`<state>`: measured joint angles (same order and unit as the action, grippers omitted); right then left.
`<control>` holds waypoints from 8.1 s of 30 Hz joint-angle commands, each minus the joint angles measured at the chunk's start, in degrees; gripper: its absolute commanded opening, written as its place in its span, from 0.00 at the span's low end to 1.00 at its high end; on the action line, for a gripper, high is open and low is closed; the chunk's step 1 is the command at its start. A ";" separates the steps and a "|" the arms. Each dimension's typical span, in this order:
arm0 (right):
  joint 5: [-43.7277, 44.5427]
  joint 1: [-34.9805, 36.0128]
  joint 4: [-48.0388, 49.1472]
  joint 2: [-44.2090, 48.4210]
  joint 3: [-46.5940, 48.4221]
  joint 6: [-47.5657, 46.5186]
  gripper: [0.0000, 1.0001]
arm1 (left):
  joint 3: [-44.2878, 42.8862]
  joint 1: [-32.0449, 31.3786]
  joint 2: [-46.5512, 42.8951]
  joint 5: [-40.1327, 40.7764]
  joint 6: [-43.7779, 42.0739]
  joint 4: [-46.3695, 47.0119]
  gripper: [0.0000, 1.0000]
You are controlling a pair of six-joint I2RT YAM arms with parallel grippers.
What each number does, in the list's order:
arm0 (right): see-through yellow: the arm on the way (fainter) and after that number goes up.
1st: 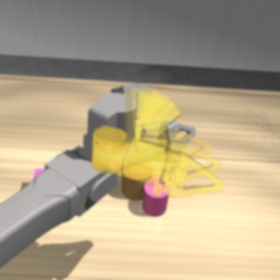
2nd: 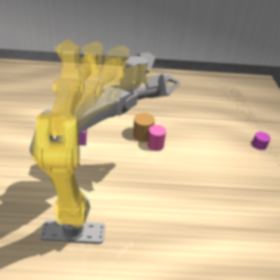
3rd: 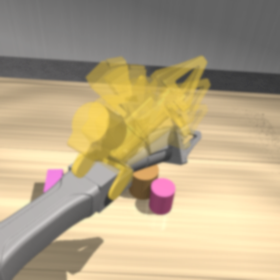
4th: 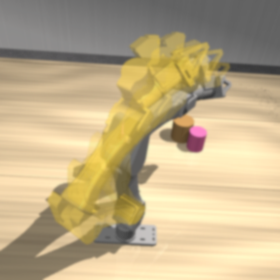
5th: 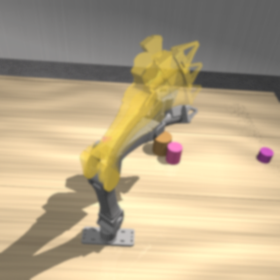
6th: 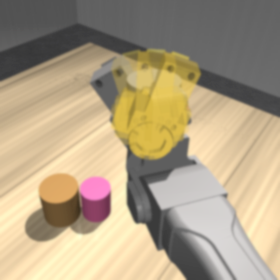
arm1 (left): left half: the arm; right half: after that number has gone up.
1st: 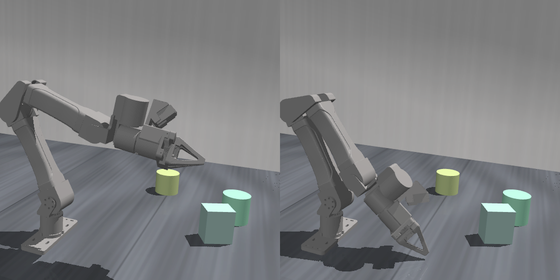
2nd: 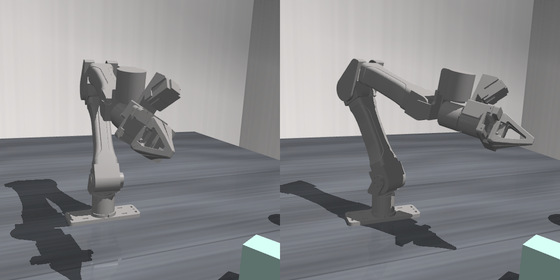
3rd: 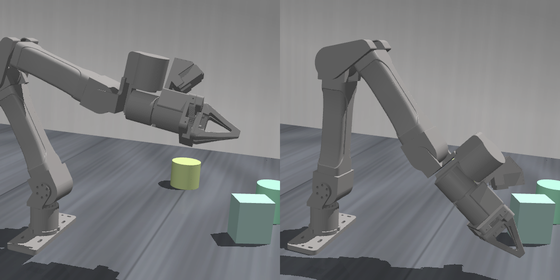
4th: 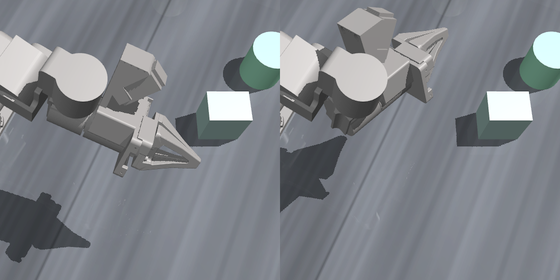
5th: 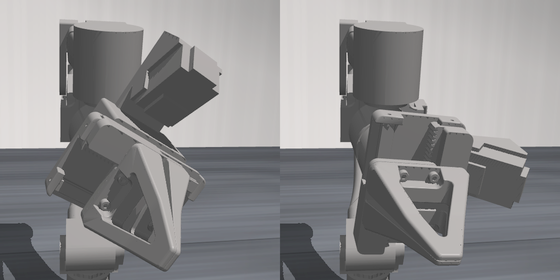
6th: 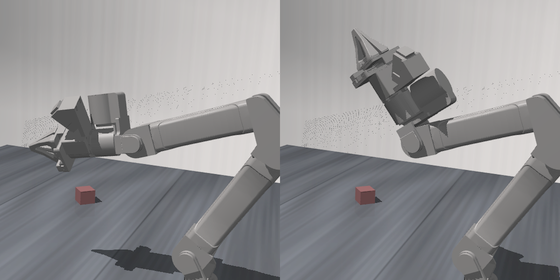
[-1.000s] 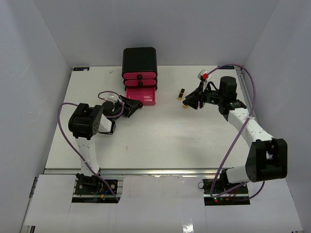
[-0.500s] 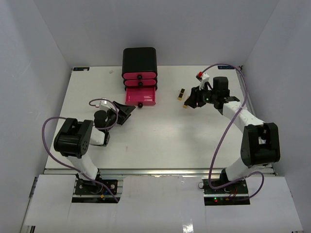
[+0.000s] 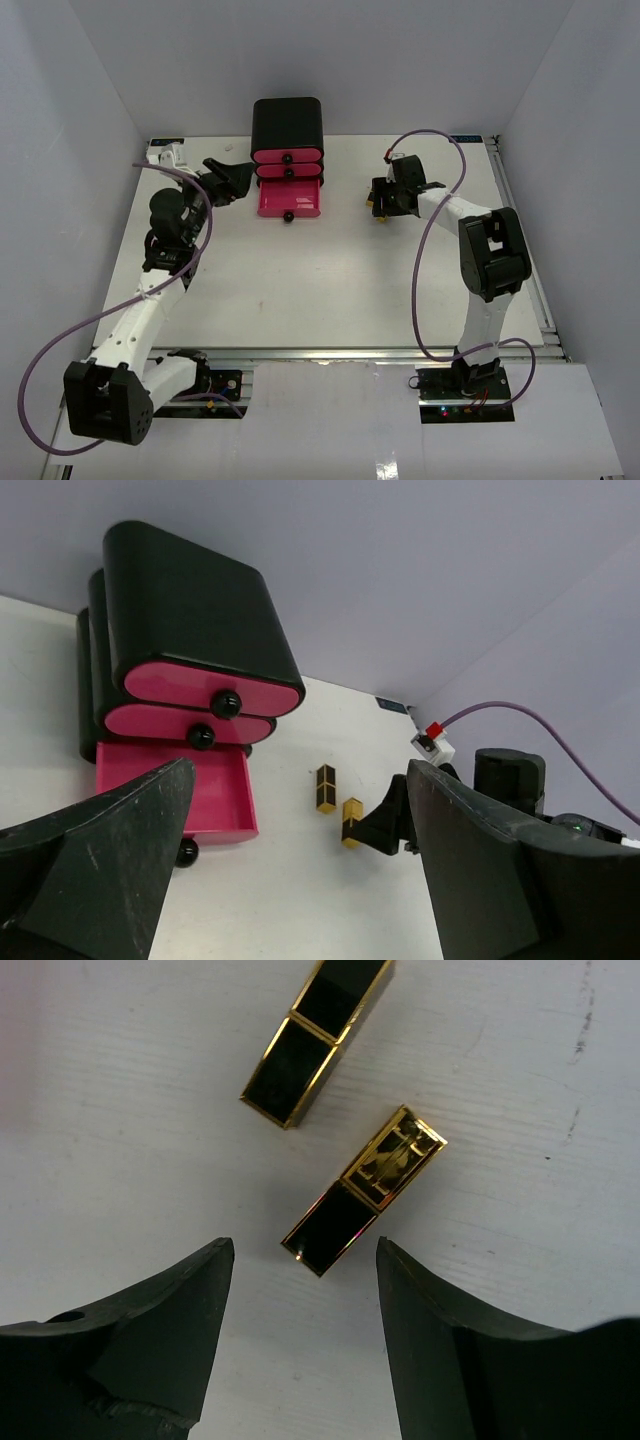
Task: Organize the makeup
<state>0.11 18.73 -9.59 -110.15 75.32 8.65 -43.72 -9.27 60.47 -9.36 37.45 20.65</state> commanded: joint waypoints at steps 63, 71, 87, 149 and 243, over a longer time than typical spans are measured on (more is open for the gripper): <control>-7.67 23.07 -13.70 -24.01 45.34 -70.22 0.08 | 7.77 -0.66 -24.72 2.91 -22.77 -24.96 0.98; -8.13 21.60 -12.06 -24.61 42.68 -68.48 0.34 | 7.82 -0.66 -24.84 2.68 -22.86 -24.87 0.98; -18.75 18.65 -11.46 -15.70 37.76 -55.64 0.52 | 7.88 -0.59 -24.90 2.66 -22.86 -24.87 0.98; 0.98 2.12 4.27 -10.60 19.33 -3.29 0.08 | 7.86 -0.51 -24.35 1.83 -22.69 -24.70 0.98; -23.49 26.47 -21.00 -14.04 29.37 -72.21 0.10 | 7.99 -0.44 -24.65 1.98 -22.77 -24.87 0.98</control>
<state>-26.60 44.35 -32.54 -123.21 105.22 -65.51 -36.01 -9.61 36.52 -6.85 15.22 -4.34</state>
